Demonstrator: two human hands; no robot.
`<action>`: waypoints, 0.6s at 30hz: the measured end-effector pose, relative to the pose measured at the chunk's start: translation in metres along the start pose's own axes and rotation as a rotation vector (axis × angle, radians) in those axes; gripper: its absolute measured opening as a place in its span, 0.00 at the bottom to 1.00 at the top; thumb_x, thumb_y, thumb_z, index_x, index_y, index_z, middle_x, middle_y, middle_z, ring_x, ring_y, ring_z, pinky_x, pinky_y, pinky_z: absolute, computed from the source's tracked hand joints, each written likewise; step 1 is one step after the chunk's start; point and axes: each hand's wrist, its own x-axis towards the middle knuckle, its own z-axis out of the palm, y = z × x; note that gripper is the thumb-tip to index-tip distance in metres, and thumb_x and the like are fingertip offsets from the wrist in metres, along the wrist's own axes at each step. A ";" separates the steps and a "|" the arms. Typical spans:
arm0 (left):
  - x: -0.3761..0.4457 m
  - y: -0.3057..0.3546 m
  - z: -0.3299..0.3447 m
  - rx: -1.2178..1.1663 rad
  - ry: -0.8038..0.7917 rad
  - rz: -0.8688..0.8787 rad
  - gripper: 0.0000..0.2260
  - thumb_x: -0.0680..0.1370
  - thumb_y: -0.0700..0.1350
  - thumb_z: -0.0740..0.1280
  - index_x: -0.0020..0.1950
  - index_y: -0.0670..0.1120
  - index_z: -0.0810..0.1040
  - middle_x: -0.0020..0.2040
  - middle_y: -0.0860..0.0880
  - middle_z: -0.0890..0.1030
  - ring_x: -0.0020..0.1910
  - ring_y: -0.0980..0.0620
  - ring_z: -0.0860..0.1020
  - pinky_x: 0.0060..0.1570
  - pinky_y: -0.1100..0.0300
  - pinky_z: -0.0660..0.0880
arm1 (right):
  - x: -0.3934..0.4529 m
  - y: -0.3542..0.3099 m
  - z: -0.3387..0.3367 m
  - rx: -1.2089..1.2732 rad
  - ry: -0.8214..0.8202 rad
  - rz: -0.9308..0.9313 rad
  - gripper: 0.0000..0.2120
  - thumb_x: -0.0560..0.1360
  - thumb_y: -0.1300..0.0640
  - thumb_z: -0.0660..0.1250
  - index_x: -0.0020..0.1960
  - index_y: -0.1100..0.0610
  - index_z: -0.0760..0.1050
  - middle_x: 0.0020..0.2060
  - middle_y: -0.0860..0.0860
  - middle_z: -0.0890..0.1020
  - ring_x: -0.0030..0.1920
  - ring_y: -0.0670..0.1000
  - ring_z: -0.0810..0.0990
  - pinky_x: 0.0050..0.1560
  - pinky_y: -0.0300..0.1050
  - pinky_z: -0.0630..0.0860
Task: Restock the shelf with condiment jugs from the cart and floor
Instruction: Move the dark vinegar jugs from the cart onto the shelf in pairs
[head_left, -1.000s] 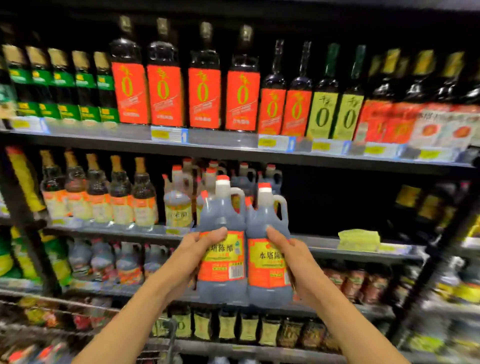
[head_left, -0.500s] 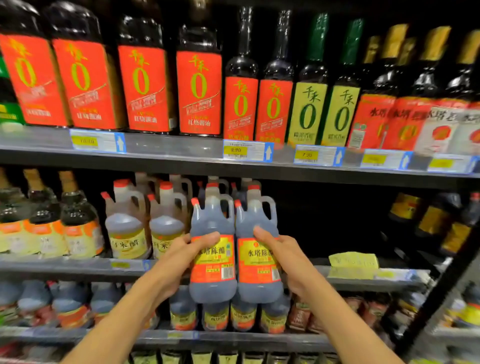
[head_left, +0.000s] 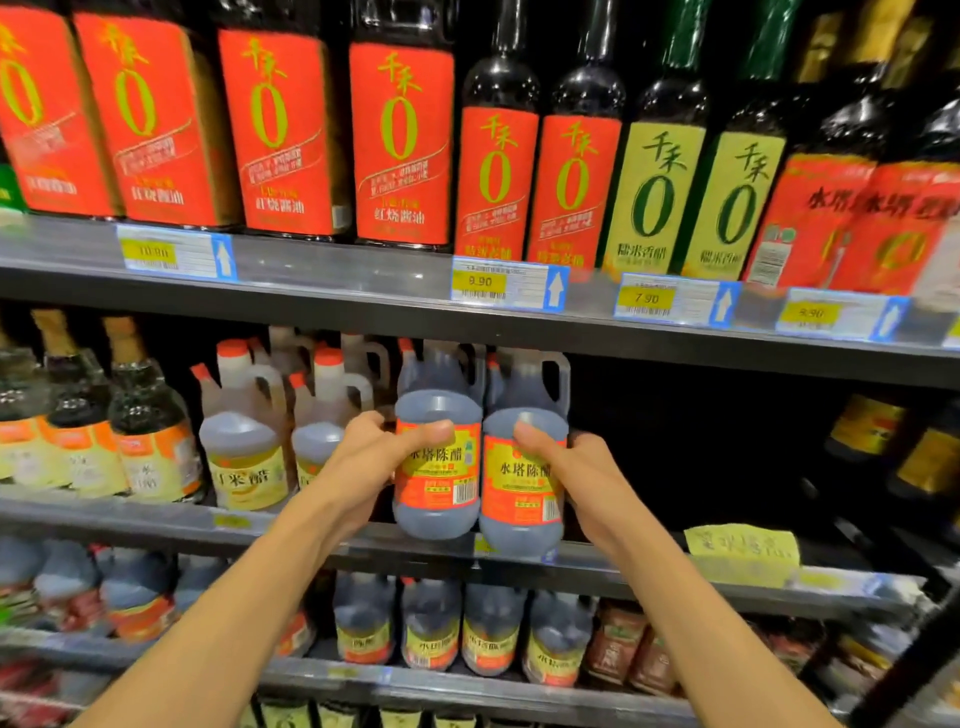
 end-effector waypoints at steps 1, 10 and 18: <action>0.002 0.000 0.001 -0.012 0.011 0.024 0.25 0.65 0.47 0.81 0.56 0.43 0.73 0.49 0.44 0.86 0.49 0.46 0.86 0.48 0.48 0.82 | 0.003 0.000 -0.001 0.011 0.002 -0.029 0.28 0.64 0.46 0.79 0.58 0.59 0.81 0.48 0.55 0.88 0.50 0.56 0.87 0.54 0.57 0.82; 0.018 -0.009 -0.002 0.047 -0.059 0.129 0.34 0.59 0.49 0.84 0.61 0.42 0.79 0.54 0.44 0.86 0.55 0.46 0.85 0.57 0.46 0.80 | 0.033 0.019 -0.013 0.059 -0.051 -0.149 0.32 0.62 0.59 0.80 0.64 0.58 0.76 0.54 0.55 0.86 0.55 0.56 0.85 0.52 0.50 0.81; 0.024 -0.026 -0.010 0.127 -0.158 0.149 0.29 0.66 0.38 0.80 0.66 0.41 0.76 0.58 0.46 0.85 0.58 0.48 0.83 0.59 0.50 0.78 | 0.044 0.042 -0.018 0.022 -0.126 -0.118 0.39 0.59 0.59 0.83 0.67 0.55 0.73 0.57 0.53 0.85 0.57 0.55 0.85 0.56 0.53 0.80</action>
